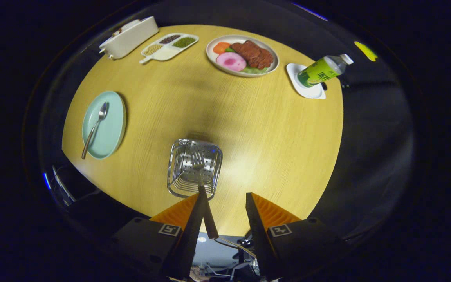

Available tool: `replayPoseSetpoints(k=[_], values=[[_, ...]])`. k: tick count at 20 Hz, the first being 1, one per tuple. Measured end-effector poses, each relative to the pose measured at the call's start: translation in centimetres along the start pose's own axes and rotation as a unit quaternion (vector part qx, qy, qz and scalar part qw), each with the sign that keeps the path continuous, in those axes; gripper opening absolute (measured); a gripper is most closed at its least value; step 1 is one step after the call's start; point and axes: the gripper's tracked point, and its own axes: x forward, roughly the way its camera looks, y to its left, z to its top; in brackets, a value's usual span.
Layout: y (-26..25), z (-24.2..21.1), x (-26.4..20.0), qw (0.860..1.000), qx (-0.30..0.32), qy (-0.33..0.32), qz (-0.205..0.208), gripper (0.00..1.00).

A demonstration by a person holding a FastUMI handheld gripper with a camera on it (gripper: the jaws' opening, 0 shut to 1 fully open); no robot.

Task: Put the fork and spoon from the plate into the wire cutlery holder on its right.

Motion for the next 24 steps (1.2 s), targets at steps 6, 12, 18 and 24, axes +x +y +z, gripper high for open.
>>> replayPoseSetpoints(k=[6, 12, 18, 24], values=[[6.2, 4.5, -6.9, 0.981, 0.049, -0.182, 0.045, 0.75], [20.4, 6.9, -7.9, 0.961, 0.057, -0.226, 0.149, 0.76], [32.1, 6.7, -2.6, 0.964, 0.051, -0.175, 0.193, 0.76], [37.2, 6.7, 4.2, 0.974, 0.081, -0.121, 0.175, 0.76]])
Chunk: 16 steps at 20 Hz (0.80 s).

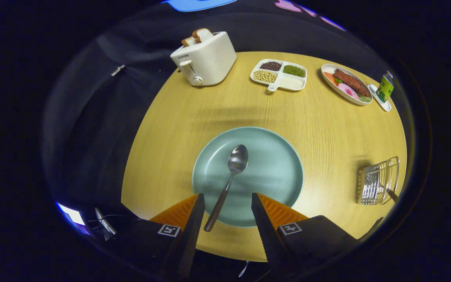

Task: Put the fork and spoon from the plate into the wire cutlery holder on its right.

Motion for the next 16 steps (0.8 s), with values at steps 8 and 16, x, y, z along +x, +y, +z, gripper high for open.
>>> replayPoseSetpoints(k=[8, 16], values=[[0.0, -1.3, 5.1, 0.998, -0.003, 0.034, -0.058, 0.71], [-2.2, -1.7, 6.3, 0.994, -0.018, 0.035, -0.098, 0.11]])
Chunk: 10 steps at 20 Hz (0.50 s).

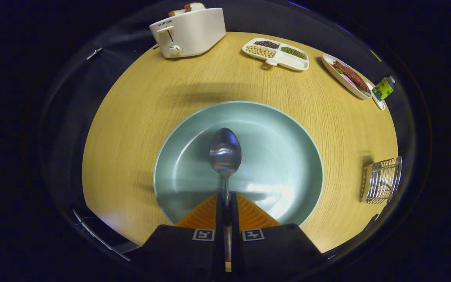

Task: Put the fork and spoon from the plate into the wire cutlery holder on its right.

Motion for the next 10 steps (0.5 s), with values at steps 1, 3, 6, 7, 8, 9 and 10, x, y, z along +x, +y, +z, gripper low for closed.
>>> replayPoseSetpoints(k=[1, 3, 6, 7, 8, 9, 10], values=[[0.0, 0.1, 0.0, 1.0, 0.003, -0.005, 0.011, 0.09], [0.0, 0.2, -0.3, 0.999, 0.019, -0.011, 0.031, 0.09], [0.0, 1.2, -1.9, 0.997, 0.031, -0.031, 0.067, 0.09], [-0.2, 1.4, -2.5, 0.996, 0.031, -0.036, 0.075, 0.09], [-0.5, 1.8, -3.1, 0.995, 0.029, -0.041, 0.083, 0.09], [-1.0, 2.0, -3.7, 0.995, 0.026, -0.047, 0.087, 0.09], [-1.4, 2.1, -4.5, 0.994, 0.022, -0.053, 0.092, 0.09]])
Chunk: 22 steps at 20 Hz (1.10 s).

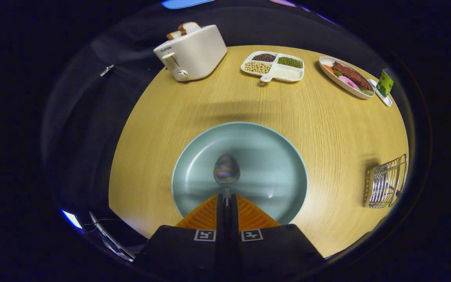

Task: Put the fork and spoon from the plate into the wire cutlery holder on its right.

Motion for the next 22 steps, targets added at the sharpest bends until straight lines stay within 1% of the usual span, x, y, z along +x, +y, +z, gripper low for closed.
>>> replayPoseSetpoints(k=[4, 6, 9, 11, 13, 16, 20, 22], values=[[-1.1, 1.2, -2.6, 1.0, -0.006, -0.015, 0.016, 0.09], [-1.2, 2.0, -4.4, 0.999, -0.009, -0.024, 0.032, 0.09], [-2.4, 3.6, -8.7, 0.997, -0.039, -0.039, 0.049, 0.09], [-4.4, 4.2, -12.1, 0.996, -0.056, -0.043, 0.05, 0.09], [-7.6, 4.4, -15.3, 0.996, -0.068, -0.036, 0.039, 0.09], [-13.0, 4.3, -19.4, 0.997, -0.072, -0.024, 0.007, 0.09], [-20.3, 3.6, -22.6, 0.995, -0.084, 0.014, -0.046, 0.08], [-22.9, 3.0, -22.7, 0.992, -0.093, 0.046, -0.066, 0.08]])
